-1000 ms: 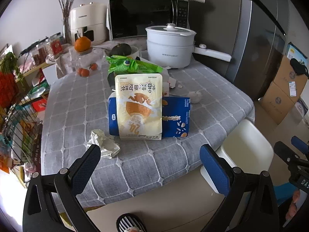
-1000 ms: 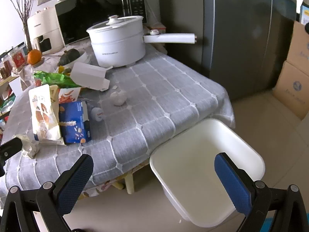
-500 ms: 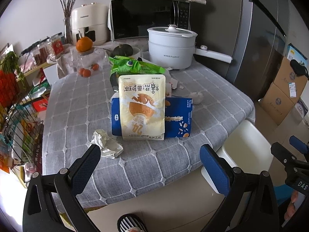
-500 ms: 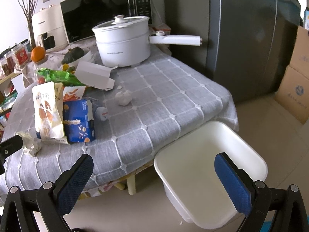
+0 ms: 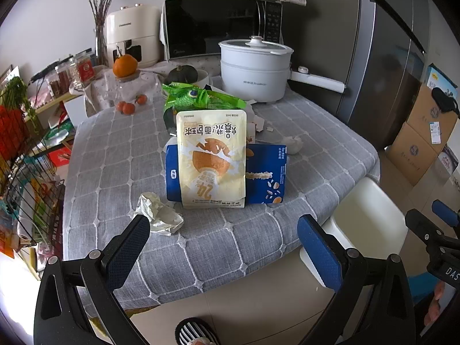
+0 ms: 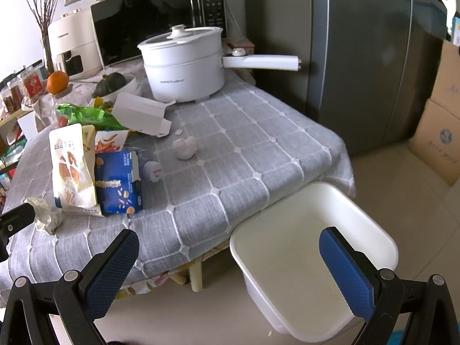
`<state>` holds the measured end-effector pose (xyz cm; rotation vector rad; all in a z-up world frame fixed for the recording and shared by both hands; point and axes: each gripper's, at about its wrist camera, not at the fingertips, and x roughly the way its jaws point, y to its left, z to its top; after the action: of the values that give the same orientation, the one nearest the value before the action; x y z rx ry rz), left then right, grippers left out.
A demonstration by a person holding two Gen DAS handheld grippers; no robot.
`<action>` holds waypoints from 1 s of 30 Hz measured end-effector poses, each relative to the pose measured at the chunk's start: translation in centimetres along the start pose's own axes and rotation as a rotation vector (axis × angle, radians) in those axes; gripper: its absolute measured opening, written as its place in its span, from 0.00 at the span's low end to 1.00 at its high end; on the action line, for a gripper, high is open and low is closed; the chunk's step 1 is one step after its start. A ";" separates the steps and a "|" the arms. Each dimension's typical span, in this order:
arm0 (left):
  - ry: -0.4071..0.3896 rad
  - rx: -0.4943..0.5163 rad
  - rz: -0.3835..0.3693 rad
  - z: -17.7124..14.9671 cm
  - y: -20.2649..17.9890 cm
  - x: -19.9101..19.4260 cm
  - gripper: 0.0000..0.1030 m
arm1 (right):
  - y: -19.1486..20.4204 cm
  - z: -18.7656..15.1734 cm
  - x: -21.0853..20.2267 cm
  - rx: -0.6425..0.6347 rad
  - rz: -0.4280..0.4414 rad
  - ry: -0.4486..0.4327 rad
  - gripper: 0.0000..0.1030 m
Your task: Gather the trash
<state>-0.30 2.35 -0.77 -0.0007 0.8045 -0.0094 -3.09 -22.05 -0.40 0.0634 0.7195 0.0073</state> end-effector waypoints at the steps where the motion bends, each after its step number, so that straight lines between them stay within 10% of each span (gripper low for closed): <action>1: 0.000 0.000 0.001 0.0 0.0 0.0 1.00 | 0.0 0.0 0.0 0.000 -0.001 0.000 1.00; 17: 0.099 -0.064 -0.126 0.9 5.9 1.8 1.00 | 0.2 0.8 0.9 -0.031 -0.063 -0.030 1.00; 30: 0.353 -0.243 -0.185 1.3 11.9 12.4 0.85 | 3.8 4.5 5.3 -0.033 0.179 0.163 1.00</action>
<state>9.30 14.15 -8.86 -0.3102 1.1518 -0.0891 3.88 -18.33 -0.28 0.0964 0.8746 0.1971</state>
